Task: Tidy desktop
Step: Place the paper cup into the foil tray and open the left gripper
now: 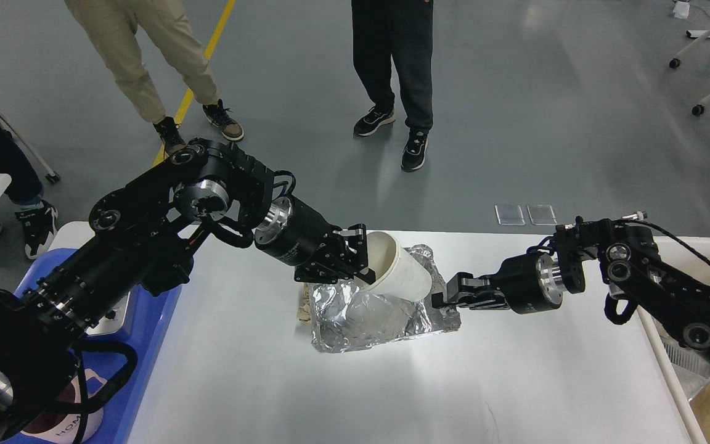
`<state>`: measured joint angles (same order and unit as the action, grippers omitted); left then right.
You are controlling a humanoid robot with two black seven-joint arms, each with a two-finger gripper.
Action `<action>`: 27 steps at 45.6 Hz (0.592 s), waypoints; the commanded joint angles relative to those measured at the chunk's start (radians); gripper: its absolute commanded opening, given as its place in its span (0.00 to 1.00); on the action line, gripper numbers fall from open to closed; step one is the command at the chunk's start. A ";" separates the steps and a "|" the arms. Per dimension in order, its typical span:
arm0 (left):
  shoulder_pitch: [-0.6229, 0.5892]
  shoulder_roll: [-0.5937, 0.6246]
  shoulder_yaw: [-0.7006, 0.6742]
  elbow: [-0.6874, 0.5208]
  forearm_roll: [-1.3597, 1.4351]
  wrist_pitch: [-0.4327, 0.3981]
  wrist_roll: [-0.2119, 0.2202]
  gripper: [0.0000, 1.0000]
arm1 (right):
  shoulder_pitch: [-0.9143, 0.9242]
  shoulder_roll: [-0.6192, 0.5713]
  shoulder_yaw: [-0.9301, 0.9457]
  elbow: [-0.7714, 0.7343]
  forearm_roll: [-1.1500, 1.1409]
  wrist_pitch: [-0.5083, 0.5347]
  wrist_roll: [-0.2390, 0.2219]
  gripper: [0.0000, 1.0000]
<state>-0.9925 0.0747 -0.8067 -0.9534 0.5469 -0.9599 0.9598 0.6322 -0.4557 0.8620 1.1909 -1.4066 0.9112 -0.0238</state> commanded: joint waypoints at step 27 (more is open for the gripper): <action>-0.067 0.014 0.003 -0.001 -0.012 0.000 0.000 0.00 | 0.000 -0.001 -0.001 -0.002 -0.006 0.000 -0.002 0.00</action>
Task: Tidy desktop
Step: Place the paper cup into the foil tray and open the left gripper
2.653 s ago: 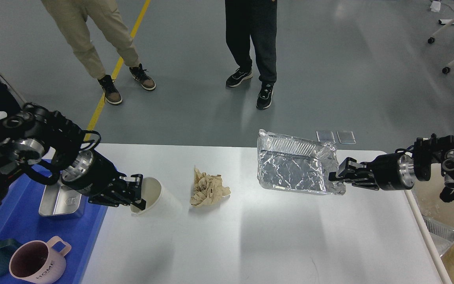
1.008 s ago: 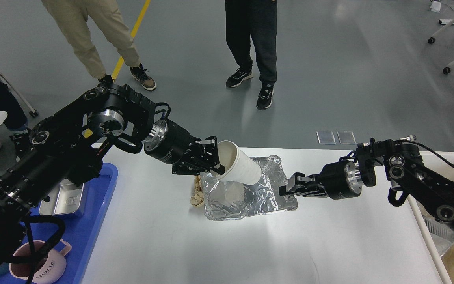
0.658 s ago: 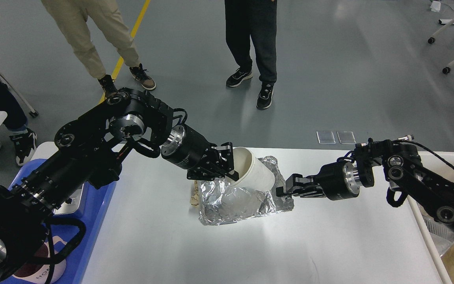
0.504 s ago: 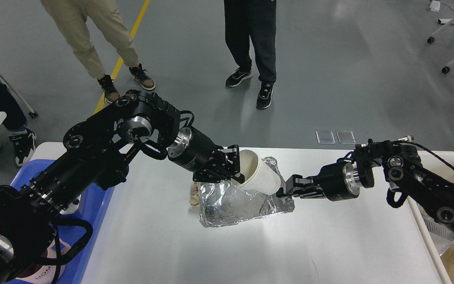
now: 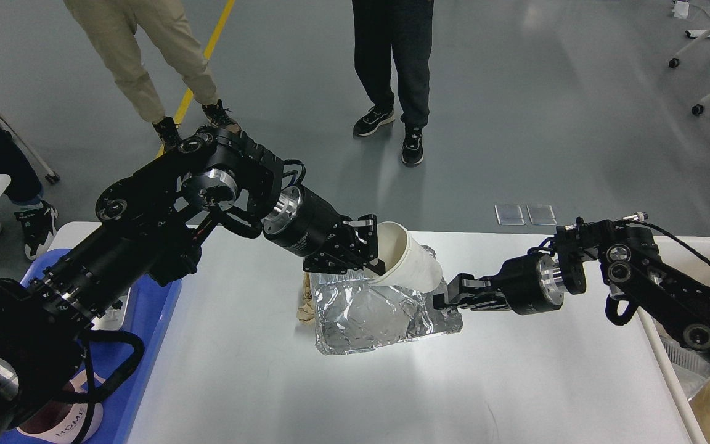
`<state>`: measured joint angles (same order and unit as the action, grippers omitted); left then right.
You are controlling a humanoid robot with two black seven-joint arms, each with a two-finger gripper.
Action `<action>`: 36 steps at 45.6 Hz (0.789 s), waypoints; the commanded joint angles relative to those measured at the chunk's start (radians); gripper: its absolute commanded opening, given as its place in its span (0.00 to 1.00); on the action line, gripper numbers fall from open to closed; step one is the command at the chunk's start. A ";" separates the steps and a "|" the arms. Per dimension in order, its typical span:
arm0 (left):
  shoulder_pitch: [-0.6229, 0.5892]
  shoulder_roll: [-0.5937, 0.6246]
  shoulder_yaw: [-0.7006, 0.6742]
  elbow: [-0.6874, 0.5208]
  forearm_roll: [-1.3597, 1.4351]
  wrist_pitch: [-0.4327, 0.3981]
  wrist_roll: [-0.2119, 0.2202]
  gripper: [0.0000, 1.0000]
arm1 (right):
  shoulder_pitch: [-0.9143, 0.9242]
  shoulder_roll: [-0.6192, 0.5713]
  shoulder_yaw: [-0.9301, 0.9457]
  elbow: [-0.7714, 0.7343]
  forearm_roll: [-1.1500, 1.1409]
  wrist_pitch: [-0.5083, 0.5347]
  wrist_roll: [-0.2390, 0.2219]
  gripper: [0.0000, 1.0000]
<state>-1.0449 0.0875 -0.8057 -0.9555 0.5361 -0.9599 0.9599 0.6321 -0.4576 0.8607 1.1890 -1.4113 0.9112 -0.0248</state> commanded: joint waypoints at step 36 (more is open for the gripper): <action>-0.006 0.008 0.020 0.000 0.004 0.000 0.000 0.09 | -0.002 -0.001 0.001 0.000 -0.001 0.000 -0.001 0.00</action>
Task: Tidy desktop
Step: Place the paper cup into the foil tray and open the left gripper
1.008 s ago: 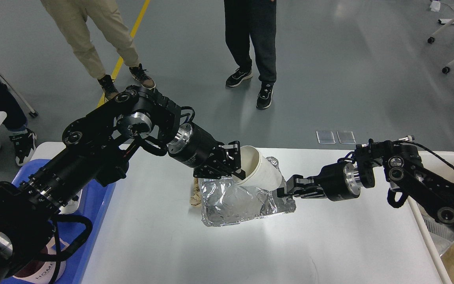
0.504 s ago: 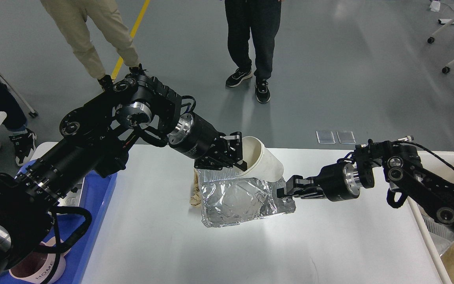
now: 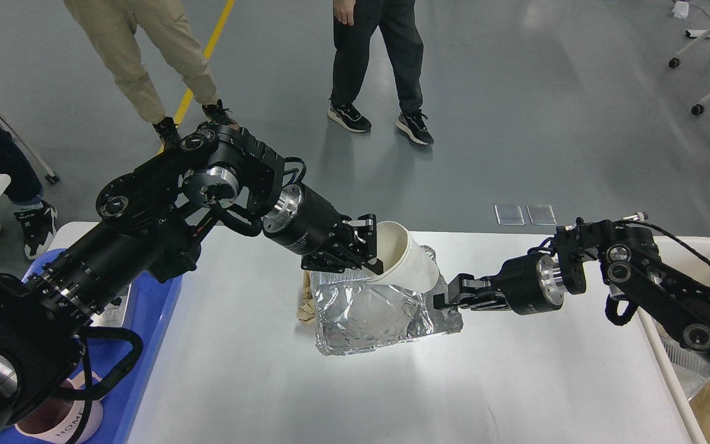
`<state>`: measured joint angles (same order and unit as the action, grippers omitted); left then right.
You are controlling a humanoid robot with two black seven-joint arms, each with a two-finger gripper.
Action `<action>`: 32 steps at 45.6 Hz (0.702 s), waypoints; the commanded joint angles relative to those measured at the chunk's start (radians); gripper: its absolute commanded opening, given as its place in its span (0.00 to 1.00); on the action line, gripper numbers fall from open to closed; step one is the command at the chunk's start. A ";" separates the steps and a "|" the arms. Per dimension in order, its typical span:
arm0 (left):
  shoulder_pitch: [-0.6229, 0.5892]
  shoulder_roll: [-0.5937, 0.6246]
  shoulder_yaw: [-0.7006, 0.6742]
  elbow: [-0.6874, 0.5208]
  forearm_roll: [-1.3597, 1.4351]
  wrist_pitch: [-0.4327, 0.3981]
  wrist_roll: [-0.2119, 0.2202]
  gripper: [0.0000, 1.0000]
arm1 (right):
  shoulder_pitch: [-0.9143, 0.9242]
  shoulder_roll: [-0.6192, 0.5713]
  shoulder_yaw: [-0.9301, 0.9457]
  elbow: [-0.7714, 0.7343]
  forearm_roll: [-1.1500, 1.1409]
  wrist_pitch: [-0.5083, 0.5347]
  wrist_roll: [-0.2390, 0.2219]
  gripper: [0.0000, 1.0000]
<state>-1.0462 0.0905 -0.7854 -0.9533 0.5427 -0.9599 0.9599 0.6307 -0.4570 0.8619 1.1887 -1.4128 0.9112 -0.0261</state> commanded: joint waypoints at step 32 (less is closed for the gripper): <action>-0.029 0.034 -0.015 -0.002 0.002 0.000 0.000 0.60 | -0.002 -0.019 0.000 0.002 0.002 -0.002 -0.002 0.00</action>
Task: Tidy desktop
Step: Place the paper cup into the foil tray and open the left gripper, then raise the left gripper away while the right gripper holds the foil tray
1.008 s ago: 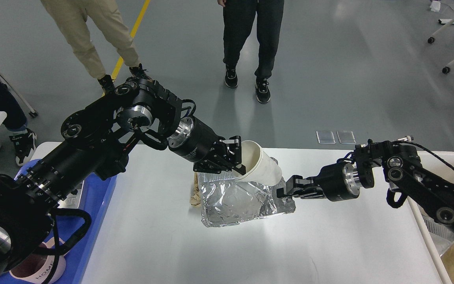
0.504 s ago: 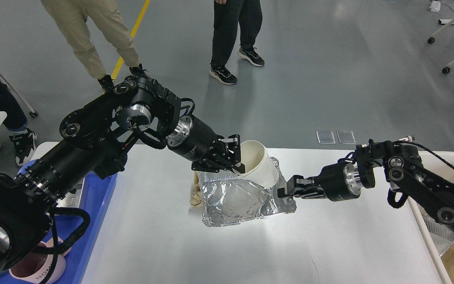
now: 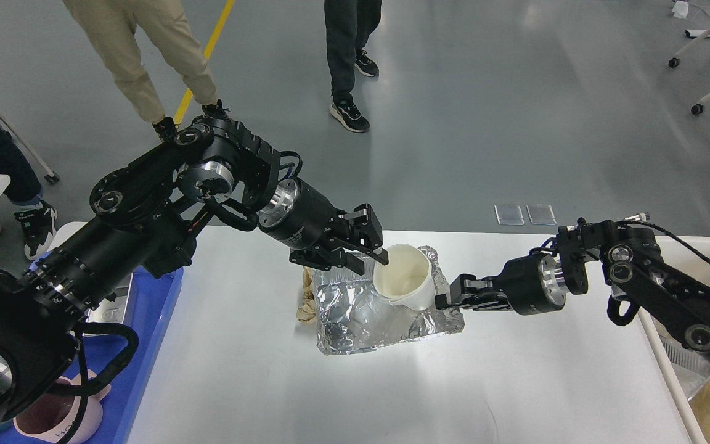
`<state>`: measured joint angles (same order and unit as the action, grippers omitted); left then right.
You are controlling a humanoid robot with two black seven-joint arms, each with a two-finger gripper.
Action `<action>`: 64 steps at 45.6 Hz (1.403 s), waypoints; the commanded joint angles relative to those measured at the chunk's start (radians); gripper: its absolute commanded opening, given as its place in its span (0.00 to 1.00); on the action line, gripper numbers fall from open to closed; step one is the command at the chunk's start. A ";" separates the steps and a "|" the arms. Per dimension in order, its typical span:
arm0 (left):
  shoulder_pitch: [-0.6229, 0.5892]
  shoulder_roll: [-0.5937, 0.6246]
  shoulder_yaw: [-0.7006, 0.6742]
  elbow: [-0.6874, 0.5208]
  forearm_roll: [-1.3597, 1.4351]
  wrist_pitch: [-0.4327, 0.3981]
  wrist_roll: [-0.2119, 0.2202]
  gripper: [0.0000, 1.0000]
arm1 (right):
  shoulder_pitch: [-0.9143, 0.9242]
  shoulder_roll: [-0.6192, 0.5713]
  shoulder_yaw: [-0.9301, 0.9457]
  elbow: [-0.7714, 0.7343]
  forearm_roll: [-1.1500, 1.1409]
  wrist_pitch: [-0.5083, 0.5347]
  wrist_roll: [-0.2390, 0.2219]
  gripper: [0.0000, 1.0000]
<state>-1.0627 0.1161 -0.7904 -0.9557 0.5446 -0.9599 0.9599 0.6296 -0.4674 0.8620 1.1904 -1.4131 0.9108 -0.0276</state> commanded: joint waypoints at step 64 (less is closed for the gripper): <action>0.204 0.455 -0.415 -0.008 -0.114 0.000 0.000 0.97 | -0.002 -0.076 0.009 0.003 0.005 -0.003 0.002 0.00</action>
<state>-0.9129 0.5282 -1.2130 -0.9576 0.4356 -0.9599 0.9599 0.6275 -0.5357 0.8680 1.1940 -1.4084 0.9090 -0.0266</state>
